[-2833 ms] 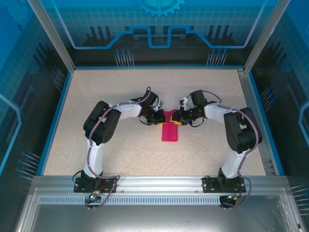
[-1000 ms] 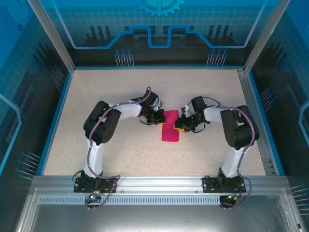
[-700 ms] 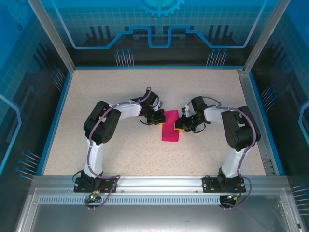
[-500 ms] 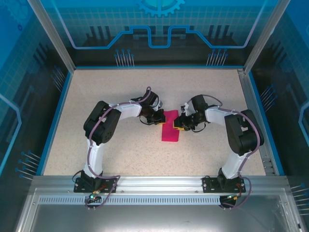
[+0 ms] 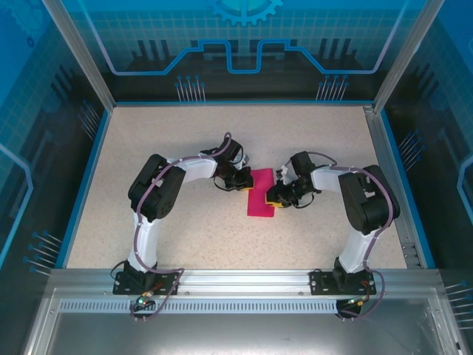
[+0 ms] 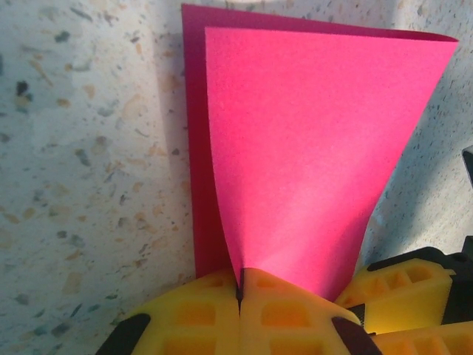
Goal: Fold a paper plane with a square sheet of paper (pick it up from the middle)
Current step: Fold the square sheet of paper in half at the center of the table.
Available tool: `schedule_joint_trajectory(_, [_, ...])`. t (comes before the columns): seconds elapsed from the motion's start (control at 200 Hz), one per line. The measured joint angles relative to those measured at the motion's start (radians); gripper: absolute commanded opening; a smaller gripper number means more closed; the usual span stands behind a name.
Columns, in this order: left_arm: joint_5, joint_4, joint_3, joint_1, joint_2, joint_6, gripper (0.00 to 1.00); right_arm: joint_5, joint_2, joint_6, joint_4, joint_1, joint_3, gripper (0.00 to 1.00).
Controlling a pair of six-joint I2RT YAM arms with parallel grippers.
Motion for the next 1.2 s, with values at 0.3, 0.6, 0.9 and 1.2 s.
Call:
schedule_joint_trajectory(0.3, [0.000, -0.001, 0.002, 0.000, 0.001, 0.000, 0.04, -0.014, -0.095, 0.001, 0.000, 0.007, -0.008, 0.25])
schedule_joint_trajectory(0.6, [0.000, -0.005, 0.004, 0.000, 0.002, 0.000, 0.04, -0.021, -0.058, 0.009, 0.021, 0.014, -0.089, 0.25])
schedule_joint_trajectory(0.9, [0.000, -0.008, 0.007, 0.000, 0.003, 0.006, 0.04, -0.022, -0.097, 0.009, 0.012, 0.028, -0.089, 0.26])
schedule_joint_trajectory(1.2, [0.000, -0.008, 0.007, 0.001, 0.003, 0.007, 0.04, -0.017, -0.134, 0.025, 0.029, 0.046, -0.142, 0.25])
